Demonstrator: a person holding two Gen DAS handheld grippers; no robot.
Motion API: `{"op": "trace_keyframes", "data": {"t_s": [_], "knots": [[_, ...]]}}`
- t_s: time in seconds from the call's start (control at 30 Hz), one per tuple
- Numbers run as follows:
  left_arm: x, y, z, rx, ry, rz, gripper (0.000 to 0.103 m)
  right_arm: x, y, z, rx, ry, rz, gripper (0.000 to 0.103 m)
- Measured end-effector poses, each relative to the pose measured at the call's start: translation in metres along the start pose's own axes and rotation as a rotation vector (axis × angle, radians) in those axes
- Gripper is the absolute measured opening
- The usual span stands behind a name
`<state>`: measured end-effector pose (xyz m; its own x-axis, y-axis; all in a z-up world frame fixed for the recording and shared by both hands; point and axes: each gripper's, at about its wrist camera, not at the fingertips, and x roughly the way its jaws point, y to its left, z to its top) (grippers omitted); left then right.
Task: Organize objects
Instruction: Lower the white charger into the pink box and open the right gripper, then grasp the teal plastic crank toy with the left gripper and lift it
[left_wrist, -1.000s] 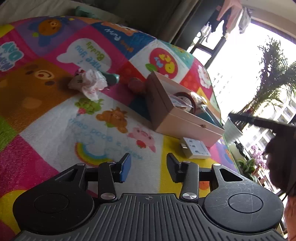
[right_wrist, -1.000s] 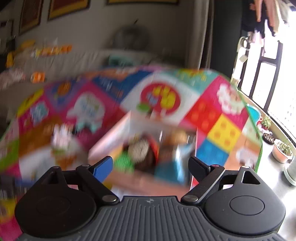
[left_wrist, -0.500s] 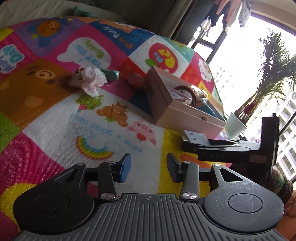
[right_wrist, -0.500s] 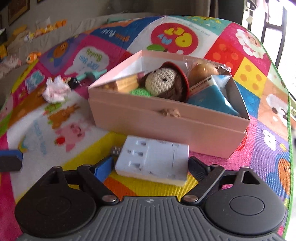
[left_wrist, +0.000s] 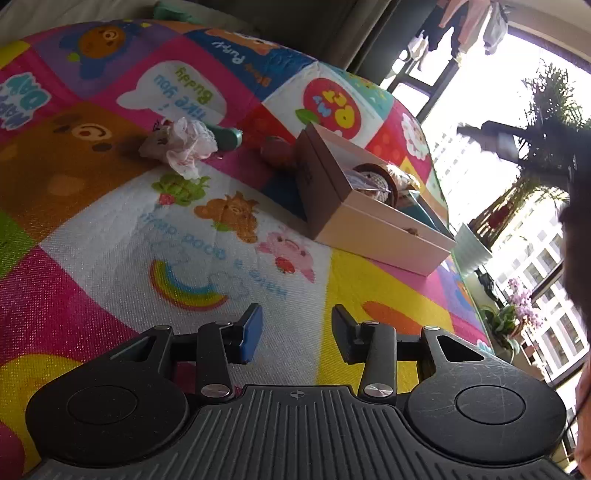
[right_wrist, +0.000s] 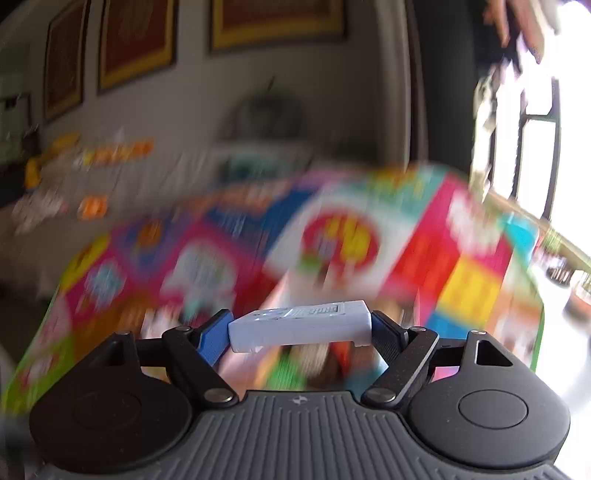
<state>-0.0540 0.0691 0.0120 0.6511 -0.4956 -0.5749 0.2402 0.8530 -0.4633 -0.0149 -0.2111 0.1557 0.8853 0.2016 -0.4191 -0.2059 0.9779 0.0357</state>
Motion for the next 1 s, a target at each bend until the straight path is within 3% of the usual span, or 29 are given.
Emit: {"op": "trace_keyframes", "data": {"t_s": [0.07, 0.13, 0.2, 0.3, 0.47, 0.63, 0.7, 0.77, 0.8, 1.0], "knots": [[0.0, 0.0, 0.0, 0.0, 0.001, 0.001, 0.045, 0.02, -0.004, 0.031, 0.018, -0.055, -0.034, 0.083], [-0.002, 0.002, 0.0, -0.003, -0.001, 0.006, 0.045, 0.049, -0.01, 0.052, 0.033, -0.041, -0.042, 0.089], [-0.004, 0.005, 0.001, 0.002, -0.006, 0.021, 0.045, 0.07, -0.015, 0.061, 0.075, -0.024, -0.063, 0.09], [-0.002, 0.012, 0.016, 0.024, 0.004, 0.039, 0.045, 0.089, -0.02, 0.06, 0.127, 0.029, -0.027, 0.09], [0.004, 0.026, 0.084, 0.096, -0.133, 0.134, 0.045, 0.112, 0.0, 0.052, 0.086, 0.118, 0.002, 0.09], [0.045, 0.074, 0.149, -0.032, -0.19, 0.193, 0.045, 0.166, 0.051, 0.047, -0.027, 0.264, 0.06, 0.09], [0.063, 0.094, 0.16, -0.094, -0.176, 0.197, 0.045, 0.191, 0.071, 0.044, -0.052, 0.321, 0.062, 0.083], [0.078, 0.108, 0.167, -0.137, -0.15, 0.179, 0.045, 0.219, 0.088, 0.04, -0.07, 0.395, 0.067, 0.066], [0.084, 0.111, 0.169, -0.144, -0.139, 0.168, 0.045, 0.235, 0.095, 0.038, -0.071, 0.436, 0.059, 0.064], [0.113, 0.12, 0.189, -0.118, -0.094, 0.113, 0.045, 0.31, 0.116, 0.024, -0.132, 0.535, -0.091, 0.041]]}}
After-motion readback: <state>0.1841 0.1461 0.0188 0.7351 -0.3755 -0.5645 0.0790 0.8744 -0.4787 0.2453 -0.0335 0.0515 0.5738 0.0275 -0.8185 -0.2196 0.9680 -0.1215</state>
